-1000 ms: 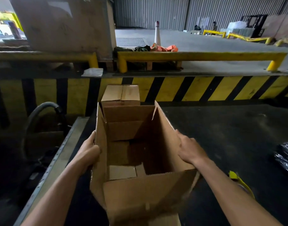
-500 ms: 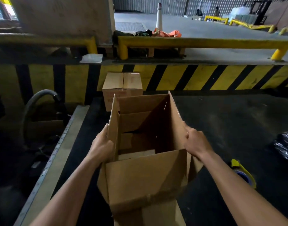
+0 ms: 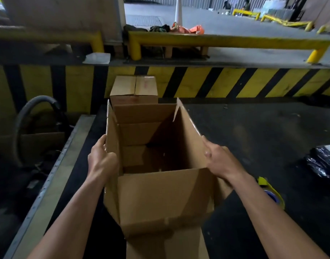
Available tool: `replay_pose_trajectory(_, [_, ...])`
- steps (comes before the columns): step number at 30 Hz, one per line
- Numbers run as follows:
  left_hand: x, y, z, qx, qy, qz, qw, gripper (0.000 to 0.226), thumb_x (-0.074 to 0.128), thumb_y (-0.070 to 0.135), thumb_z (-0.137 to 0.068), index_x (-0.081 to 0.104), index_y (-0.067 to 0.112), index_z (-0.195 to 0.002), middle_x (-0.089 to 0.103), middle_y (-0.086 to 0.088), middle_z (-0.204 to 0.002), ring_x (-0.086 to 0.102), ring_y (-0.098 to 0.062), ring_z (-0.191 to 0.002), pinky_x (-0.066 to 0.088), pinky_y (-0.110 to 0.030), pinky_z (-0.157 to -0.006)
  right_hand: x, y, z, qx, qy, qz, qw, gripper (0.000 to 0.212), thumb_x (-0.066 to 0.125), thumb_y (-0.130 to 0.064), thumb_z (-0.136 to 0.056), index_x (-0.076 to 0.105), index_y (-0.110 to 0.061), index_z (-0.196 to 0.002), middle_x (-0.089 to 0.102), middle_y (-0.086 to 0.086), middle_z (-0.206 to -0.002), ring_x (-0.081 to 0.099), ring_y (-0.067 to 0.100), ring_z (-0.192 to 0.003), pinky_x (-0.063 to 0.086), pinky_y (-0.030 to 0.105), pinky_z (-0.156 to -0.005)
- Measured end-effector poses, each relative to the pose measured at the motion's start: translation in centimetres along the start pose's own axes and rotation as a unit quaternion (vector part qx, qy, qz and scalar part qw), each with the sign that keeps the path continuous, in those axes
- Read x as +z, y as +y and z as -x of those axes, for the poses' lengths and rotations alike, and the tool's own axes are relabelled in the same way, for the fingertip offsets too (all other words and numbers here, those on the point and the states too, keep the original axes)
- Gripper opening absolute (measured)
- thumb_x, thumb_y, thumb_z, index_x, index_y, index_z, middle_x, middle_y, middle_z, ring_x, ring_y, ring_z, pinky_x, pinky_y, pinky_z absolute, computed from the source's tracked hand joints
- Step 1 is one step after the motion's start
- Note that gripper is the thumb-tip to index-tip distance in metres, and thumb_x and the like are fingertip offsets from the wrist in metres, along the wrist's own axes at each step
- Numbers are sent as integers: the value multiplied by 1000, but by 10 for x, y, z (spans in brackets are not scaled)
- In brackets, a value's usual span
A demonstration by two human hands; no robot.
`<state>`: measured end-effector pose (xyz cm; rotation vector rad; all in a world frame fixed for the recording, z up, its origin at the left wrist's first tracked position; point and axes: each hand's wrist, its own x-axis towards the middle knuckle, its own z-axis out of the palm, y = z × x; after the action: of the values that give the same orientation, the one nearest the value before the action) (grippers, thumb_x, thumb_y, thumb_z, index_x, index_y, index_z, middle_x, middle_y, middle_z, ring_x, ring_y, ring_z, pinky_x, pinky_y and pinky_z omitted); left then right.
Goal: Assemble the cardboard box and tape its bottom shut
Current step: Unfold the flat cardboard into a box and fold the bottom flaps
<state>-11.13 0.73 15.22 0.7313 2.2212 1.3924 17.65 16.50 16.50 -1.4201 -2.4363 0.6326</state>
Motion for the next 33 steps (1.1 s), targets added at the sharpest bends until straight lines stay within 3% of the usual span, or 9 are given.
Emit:
replay_pose_trajectory(4, [2,0,4,9,-37,-30,999,86,46,-13,-85,31,30,-158,53,-7,-147,61,-27,-119,55,-33,-80,13,3,5,14,28,-14,999,62,44,-5,-98,28,-24,-155,71,9,-93,68,26,-80,57,44,-75])
replay_pose_trajectory(10, [-19,-4,-1,3,-29,-25,999,79,43,-15,-89,42,34,-152,61,0,-130,64,-22,-102,53,-30,-68,22,-5,-2,1,46,4,999,69,48,2,-91,29,-20,-153,72,12,-95,69,28,-81,58,41,-76])
replay_pose_trajectory(13, [-19,-6,4,6,-41,-29,999,80,42,-16,-90,38,31,-154,60,-1,-129,65,-26,-107,56,-35,-75,24,-13,-7,-11,48,19,999,70,48,3,-89,30,-18,-153,72,13,-93,69,29,-82,59,43,-78])
replay_pose_trajectory(17, [-21,-10,2,13,-58,-47,997,81,47,-14,-89,33,27,-157,48,2,-151,54,-21,-131,52,-45,-103,29,-20,-10,-22,55,19,998,70,49,4,-89,30,-14,-153,63,4,-72,60,19,-61,48,30,-57])
replay_pose_trajectory(22, [-28,-15,1,15,-76,-16,997,83,46,-18,-89,33,27,-157,38,16,-150,42,-18,-142,48,-47,-108,31,-13,-14,-18,78,25,996,70,49,7,-86,33,-13,-152,57,0,-62,59,17,-53,55,34,-54])
replay_pose_trajectory(25, [-24,-18,3,7,-67,-27,997,88,47,-16,-87,28,30,-159,42,5,-156,53,-20,-131,57,-40,-95,32,-11,-14,-22,66,42,997,70,47,6,-89,30,-14,-154,61,2,-67,61,17,-55,58,37,-57])
replay_pose_trajectory(27, [-21,-18,4,11,-81,-29,996,90,45,-15,-87,22,34,-160,42,1,-158,56,-21,-128,57,-43,-95,33,-16,-10,-12,55,75,996,69,47,1,-93,23,-16,-156,68,9,-90,65,19,-69,58,35,-62])
replay_pose_trajectory(29, [-20,-17,5,9,-104,-28,994,93,44,-14,-88,16,38,-160,37,1,-161,54,-24,-132,54,-51,-100,39,-23,-3,-14,69,145,987,69,49,-5,-96,18,-17,-157,52,17,-139,62,30,-111,54,38,-88])
replay_pose_trajectory(33, [-20,-15,7,18,-104,-41,994,92,43,-15,-89,14,33,-161,29,0,-164,45,-23,-140,52,-50,-103,74,-43,25,-119,90,242,959,63,49,-16,-98,23,-15,-155,31,18,-158,21,38,-148,10,54,-119])
